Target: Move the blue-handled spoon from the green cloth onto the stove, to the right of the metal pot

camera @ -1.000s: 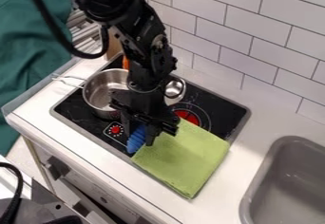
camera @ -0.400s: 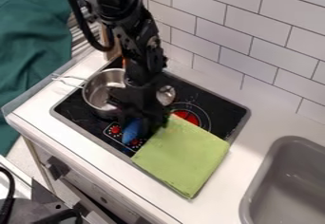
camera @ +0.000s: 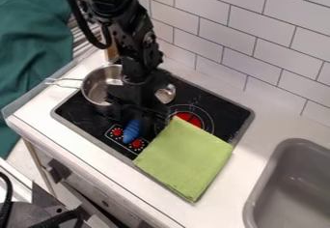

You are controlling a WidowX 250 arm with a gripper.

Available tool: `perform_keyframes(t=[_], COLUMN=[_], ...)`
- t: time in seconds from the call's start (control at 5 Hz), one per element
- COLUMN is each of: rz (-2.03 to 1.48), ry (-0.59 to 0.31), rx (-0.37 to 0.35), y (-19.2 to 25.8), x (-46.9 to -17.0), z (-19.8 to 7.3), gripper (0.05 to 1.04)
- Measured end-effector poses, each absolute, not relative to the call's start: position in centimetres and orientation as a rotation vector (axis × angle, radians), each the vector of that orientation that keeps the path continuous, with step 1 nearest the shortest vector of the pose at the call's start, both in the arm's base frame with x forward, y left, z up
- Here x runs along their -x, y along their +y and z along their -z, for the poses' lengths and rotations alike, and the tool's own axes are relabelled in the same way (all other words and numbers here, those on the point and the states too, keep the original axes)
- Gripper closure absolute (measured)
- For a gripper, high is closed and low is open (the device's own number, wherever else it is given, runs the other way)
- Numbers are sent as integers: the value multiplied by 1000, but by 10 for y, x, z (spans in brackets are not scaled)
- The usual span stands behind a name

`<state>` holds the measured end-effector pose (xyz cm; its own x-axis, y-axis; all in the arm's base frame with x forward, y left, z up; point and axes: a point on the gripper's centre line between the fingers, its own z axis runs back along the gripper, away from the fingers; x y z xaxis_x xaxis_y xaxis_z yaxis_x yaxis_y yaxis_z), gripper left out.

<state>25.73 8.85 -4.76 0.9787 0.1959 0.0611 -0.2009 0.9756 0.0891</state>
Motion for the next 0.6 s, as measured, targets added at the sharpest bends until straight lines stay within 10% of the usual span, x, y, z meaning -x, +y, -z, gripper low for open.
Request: perform_keyframes(t=[0.2,0.6], rz=[-182,-119], ry=[-64,-256], rx=[-111,-163], y=[87,58], x=[-248,-223], z=[42,-21], gripper=[99,83])
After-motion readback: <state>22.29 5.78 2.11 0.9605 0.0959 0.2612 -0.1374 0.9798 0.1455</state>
